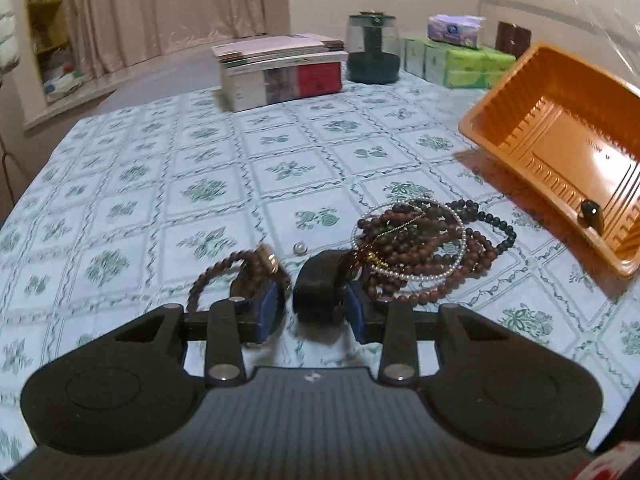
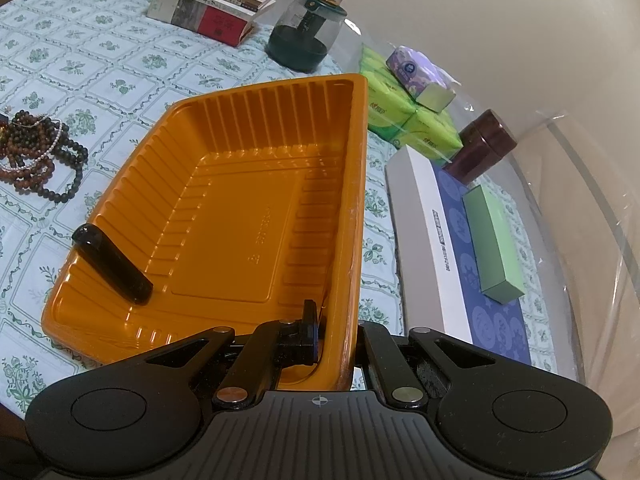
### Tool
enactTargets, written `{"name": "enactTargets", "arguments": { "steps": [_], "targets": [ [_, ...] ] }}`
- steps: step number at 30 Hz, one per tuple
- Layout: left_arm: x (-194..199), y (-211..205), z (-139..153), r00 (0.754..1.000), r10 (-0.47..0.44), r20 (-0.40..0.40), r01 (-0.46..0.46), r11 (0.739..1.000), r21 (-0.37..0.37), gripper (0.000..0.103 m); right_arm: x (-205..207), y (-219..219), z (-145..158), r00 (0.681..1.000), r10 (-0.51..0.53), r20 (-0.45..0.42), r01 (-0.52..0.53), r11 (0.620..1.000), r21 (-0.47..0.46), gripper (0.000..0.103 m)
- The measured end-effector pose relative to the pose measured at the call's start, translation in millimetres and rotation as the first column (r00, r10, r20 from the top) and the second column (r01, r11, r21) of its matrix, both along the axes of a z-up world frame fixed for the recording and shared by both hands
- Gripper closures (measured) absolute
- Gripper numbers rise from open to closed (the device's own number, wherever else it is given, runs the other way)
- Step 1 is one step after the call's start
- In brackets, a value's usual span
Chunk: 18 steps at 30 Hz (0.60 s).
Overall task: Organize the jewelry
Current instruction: 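Grasp the black-band watch from the pile with the left gripper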
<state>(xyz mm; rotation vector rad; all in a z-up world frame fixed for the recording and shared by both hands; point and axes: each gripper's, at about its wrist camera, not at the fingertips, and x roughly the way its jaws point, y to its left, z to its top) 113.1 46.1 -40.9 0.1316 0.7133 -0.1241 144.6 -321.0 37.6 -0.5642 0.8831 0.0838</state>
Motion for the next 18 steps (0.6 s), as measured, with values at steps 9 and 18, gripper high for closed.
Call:
{"name": "enactTargets", "arguments": {
  "steps": [9,18],
  "targets": [
    [14,-3,1,0.999,-0.025,-0.032,0.028,0.997,0.068,0.083,0,0,0,1.0,0.0,-0.001,0.0,1.0,-0.001,0.1],
    [16,18,29,0.999,-0.019,-0.03,0.02,0.999,0.037,0.083,0,0,1,1.0,0.002,0.002,-0.002,1.0,0.001,0.1]
  ]
}}
